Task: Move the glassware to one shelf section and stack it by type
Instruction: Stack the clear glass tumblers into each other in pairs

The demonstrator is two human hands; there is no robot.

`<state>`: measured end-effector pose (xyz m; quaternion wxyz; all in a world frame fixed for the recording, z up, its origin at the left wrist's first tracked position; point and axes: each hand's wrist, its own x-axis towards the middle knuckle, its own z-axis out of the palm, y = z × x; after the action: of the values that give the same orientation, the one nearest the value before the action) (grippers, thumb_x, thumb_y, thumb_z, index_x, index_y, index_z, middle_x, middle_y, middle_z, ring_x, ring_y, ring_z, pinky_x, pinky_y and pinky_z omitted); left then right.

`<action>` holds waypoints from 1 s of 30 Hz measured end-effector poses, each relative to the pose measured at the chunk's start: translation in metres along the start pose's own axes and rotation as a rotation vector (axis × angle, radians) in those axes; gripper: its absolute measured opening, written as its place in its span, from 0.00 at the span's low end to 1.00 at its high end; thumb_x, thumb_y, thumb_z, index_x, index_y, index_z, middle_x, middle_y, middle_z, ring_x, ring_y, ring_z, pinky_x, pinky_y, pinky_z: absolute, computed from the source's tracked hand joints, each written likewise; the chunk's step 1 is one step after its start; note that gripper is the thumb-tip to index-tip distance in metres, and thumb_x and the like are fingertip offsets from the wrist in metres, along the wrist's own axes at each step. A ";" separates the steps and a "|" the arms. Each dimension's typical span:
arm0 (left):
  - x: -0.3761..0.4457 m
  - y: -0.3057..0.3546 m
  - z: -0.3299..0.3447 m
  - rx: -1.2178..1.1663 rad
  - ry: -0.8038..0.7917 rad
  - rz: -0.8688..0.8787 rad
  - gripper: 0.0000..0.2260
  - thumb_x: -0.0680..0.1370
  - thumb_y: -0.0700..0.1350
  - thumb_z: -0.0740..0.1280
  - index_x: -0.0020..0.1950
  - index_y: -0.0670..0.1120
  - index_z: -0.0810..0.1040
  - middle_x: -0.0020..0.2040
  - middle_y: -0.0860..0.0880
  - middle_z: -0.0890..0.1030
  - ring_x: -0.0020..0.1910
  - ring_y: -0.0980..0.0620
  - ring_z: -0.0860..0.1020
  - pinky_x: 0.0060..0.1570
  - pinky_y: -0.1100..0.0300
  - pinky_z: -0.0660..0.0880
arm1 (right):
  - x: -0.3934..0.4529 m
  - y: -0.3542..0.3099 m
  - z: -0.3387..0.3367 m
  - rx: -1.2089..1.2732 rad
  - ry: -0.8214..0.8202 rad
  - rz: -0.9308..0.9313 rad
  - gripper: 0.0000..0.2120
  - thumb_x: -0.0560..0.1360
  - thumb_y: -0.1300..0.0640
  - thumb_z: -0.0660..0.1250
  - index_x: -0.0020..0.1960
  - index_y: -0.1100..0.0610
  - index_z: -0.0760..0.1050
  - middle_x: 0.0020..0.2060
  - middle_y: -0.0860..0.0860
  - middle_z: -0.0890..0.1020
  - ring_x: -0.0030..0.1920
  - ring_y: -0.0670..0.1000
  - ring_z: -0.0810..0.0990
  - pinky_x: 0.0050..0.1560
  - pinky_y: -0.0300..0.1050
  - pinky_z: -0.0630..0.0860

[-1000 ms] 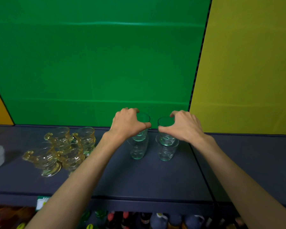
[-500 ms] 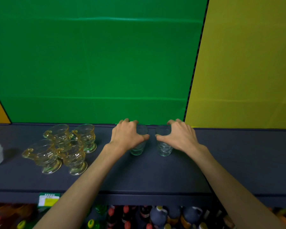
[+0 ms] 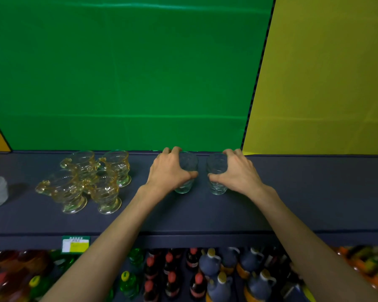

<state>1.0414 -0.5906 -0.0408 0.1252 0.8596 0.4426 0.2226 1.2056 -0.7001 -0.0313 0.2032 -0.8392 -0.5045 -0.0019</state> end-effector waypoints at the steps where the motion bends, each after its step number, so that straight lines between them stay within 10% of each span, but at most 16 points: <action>1: -0.003 0.000 0.000 -0.009 0.001 -0.003 0.39 0.67 0.63 0.75 0.71 0.46 0.70 0.62 0.42 0.76 0.61 0.39 0.76 0.58 0.48 0.74 | -0.004 0.000 0.000 0.004 -0.002 -0.003 0.43 0.66 0.37 0.73 0.72 0.57 0.65 0.63 0.55 0.70 0.62 0.60 0.74 0.54 0.52 0.75; 23: -0.094 -0.001 0.002 -0.362 0.091 -0.226 0.47 0.61 0.66 0.78 0.75 0.54 0.63 0.66 0.46 0.77 0.63 0.43 0.77 0.61 0.46 0.76 | -0.082 0.000 0.008 0.409 0.024 0.027 0.51 0.63 0.38 0.78 0.76 0.53 0.57 0.68 0.52 0.72 0.65 0.54 0.74 0.62 0.52 0.74; 30: -0.092 -0.011 0.006 -0.436 0.089 -0.226 0.44 0.60 0.65 0.80 0.71 0.53 0.67 0.60 0.49 0.80 0.59 0.46 0.79 0.60 0.48 0.77 | -0.081 0.003 0.013 0.515 0.045 0.105 0.45 0.62 0.40 0.80 0.71 0.57 0.66 0.62 0.50 0.78 0.62 0.50 0.76 0.51 0.39 0.68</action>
<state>0.9901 -0.6596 -0.0755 0.3119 0.7468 0.4824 0.3352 1.1654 -0.7656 -0.0608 0.4213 -0.7845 -0.4394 0.1185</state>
